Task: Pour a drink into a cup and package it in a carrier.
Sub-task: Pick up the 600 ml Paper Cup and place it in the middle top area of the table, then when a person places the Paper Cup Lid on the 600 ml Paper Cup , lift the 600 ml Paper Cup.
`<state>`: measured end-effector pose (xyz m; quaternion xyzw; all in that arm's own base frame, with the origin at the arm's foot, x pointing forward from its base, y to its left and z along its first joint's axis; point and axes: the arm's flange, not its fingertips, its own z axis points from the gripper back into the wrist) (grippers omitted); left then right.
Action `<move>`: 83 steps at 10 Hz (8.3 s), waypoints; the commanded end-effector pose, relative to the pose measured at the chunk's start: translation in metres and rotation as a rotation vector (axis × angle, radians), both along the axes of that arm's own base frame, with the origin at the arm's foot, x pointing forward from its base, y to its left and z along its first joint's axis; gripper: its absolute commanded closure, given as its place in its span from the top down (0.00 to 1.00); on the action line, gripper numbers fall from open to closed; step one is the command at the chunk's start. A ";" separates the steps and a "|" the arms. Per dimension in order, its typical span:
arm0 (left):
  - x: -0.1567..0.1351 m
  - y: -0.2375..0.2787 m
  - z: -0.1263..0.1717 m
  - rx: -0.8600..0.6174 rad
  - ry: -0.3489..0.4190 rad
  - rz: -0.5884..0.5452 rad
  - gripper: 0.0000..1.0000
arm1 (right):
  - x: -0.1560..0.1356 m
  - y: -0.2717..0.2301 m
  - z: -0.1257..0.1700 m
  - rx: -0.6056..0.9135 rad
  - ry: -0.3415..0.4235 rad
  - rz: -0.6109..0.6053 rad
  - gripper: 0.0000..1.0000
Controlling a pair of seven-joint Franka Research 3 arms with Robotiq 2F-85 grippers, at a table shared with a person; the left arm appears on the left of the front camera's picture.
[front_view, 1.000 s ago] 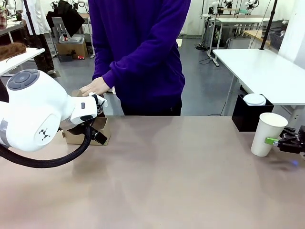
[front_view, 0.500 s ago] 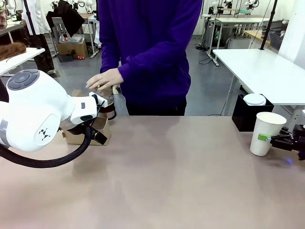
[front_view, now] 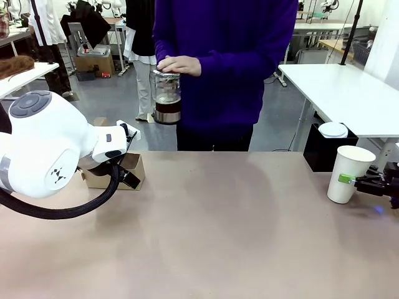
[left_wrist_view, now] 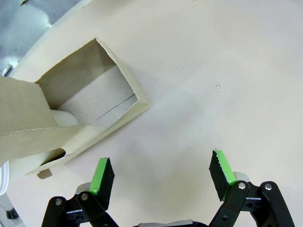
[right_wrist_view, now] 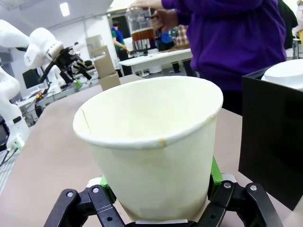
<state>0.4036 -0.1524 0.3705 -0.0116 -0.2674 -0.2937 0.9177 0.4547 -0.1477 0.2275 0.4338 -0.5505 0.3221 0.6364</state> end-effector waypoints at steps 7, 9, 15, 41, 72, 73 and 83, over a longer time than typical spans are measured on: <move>0.000 0.000 0.000 -0.001 0.000 0.000 1.00 | 0.050 0.175 0.121 -0.057 0.017 -0.227 0.81; 0.000 0.000 0.000 -0.001 0.000 0.000 1.00 | 0.066 0.235 0.124 -0.081 0.002 -0.232 0.81; 0.000 0.000 0.000 -0.001 0.000 0.000 1.00 | 0.124 0.326 0.068 -0.029 -0.016 -0.142 0.81; 0.000 0.000 0.000 -0.001 0.000 0.000 1.00 | 0.125 0.328 0.048 -0.034 0.018 -0.119 0.81; 0.000 0.000 0.000 -0.001 0.000 0.000 1.00 | 0.125 0.328 0.048 -0.034 0.018 -0.119 0.81; 0.000 0.000 0.000 -0.001 0.000 0.000 1.00 | 0.125 0.328 0.048 -0.034 0.018 -0.119 0.81; 0.000 0.000 0.000 -0.001 0.000 0.000 1.00 | 0.125 0.328 0.048 -0.034 0.018 -0.119 0.81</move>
